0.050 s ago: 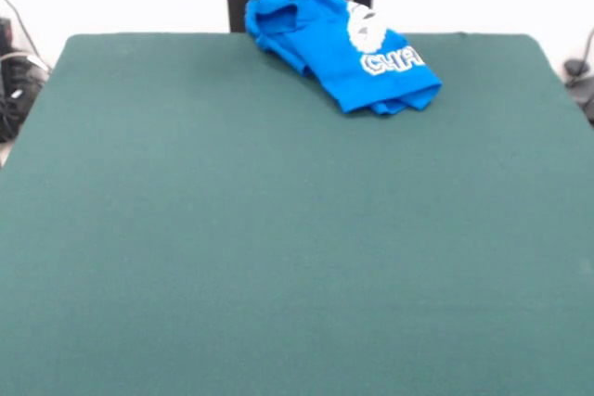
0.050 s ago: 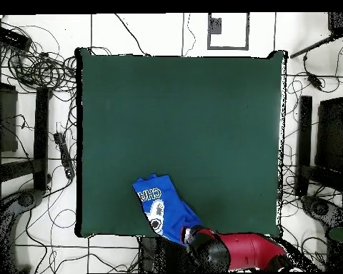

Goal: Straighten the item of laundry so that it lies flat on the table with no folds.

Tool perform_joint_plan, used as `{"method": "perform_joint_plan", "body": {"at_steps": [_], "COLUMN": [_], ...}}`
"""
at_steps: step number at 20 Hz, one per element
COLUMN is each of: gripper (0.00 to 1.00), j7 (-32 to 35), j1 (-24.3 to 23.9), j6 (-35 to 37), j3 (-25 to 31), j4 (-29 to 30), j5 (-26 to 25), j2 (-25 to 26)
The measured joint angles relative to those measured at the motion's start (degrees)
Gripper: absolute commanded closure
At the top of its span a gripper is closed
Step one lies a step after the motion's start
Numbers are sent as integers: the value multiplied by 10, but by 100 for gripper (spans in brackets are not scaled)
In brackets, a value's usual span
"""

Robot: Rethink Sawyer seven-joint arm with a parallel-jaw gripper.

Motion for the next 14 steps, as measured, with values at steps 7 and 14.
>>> {"method": "perform_joint_plan", "body": {"at_steps": [7,14], "gripper": [0,0], "j7": [0,0], "j1": [-7,-11], "j6": [10,16], "j3": [12,24], "j4": [0,-2], "j5": [0,0], "j2": [-10,-13]}}
